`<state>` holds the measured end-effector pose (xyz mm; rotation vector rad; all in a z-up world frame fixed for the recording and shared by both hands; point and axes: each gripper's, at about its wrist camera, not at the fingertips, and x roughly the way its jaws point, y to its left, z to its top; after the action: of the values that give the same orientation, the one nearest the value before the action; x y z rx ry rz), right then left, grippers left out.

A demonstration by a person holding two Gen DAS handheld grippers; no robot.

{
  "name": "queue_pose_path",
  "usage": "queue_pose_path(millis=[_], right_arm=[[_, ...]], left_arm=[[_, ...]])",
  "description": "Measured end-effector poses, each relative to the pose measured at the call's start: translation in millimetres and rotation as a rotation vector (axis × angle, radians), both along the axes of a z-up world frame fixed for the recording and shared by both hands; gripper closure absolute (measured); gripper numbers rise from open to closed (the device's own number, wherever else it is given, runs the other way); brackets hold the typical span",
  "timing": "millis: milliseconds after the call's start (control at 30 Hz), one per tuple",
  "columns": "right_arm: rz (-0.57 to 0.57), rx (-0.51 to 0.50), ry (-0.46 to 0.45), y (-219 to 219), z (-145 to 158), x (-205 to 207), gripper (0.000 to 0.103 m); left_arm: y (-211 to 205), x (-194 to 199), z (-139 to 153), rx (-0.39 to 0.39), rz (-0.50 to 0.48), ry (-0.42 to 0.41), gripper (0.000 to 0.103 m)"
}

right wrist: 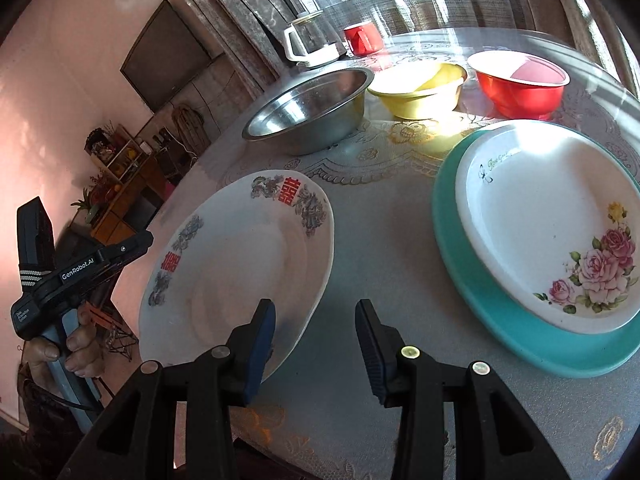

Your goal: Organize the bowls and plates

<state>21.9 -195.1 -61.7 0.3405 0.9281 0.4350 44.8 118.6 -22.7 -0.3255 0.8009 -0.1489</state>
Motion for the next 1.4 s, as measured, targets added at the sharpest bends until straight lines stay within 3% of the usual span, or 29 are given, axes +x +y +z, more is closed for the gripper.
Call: queue_pose_path(millis=[100,333,500,800,1033,1100,1200,1400], right_arm=[[0.005,0.015,0.008,1.1,-2.5,2.1,0.063],[0.032,0.049,-0.006,9.1,-7.2,10.5,0.082],[0.060,0.078,-0.011,11.7,-12.8,11.9,0.082],[0.052,0.247,0.006,-5.6,-24.4,12.3,0.082],[0.051,0.205,-0.018,0.3,-20.7,11.7,0.084],[0.053,0.189,-0.025,2.4,-19.3,11.7,0.083],[0.057,0.169,-0.036,6.8,-16.9,11.2,0.089],[0.060,0.118,-0.045,7.6,-14.7,8.8,0.088]], left_arm=[[-0.7,-1.9,-6.4,-0.013,-0.022,-0.005,0.069],[-12.8,8.9,-23.8,-0.083,-0.116,0.063,0.068],[-22.2,11.1,-31.9,-0.070,-0.133,0.069,0.069],[-28.2,12.5,-31.6,-0.018,-0.165,0.045,0.068],[-31.1,10.3,-32.0,0.011,-0.153,0.027,0.068],[-33.1,10.4,-31.1,0.014,-0.166,0.036,0.075],[-40.8,5.8,-29.8,0.075,-0.167,0.025,0.074],[-45.7,0.3,-29.5,0.078,-0.185,0.030,0.074]])
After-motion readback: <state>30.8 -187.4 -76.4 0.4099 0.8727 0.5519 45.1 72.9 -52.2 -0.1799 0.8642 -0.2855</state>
